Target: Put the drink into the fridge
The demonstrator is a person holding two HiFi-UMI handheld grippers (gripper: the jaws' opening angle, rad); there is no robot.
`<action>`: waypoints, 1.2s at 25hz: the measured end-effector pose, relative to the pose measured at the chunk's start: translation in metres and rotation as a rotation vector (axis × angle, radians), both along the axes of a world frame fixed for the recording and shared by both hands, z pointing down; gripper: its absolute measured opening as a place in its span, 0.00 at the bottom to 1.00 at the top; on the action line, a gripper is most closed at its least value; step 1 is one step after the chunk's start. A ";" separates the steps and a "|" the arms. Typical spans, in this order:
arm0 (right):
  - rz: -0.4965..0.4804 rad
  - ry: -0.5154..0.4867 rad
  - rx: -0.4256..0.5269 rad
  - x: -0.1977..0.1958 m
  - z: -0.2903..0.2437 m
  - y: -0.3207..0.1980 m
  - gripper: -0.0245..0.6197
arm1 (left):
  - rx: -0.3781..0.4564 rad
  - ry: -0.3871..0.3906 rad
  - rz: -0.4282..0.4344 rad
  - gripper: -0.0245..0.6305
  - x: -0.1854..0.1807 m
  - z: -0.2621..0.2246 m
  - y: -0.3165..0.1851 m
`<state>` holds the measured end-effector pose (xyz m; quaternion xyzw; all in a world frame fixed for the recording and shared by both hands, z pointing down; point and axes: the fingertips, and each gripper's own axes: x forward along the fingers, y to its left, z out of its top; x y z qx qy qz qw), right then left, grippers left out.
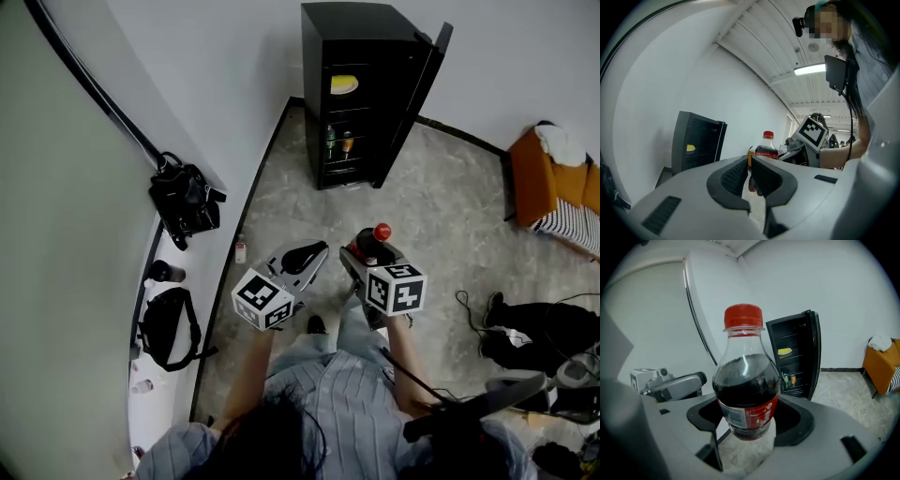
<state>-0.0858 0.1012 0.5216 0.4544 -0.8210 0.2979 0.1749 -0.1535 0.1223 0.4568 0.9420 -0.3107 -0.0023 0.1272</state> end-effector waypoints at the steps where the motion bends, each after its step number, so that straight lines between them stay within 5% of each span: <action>1: -0.001 -0.002 -0.003 0.002 0.002 -0.004 0.51 | -0.004 -0.003 -0.003 0.05 0.001 0.002 -0.005; 23: -0.047 -0.008 -0.025 0.131 0.001 -0.169 0.51 | -0.050 -0.016 -0.025 0.05 0.141 0.002 -0.176; 30: -0.088 -0.029 -0.021 0.153 0.004 -0.198 0.51 | -0.072 -0.032 -0.083 0.05 0.157 0.010 -0.209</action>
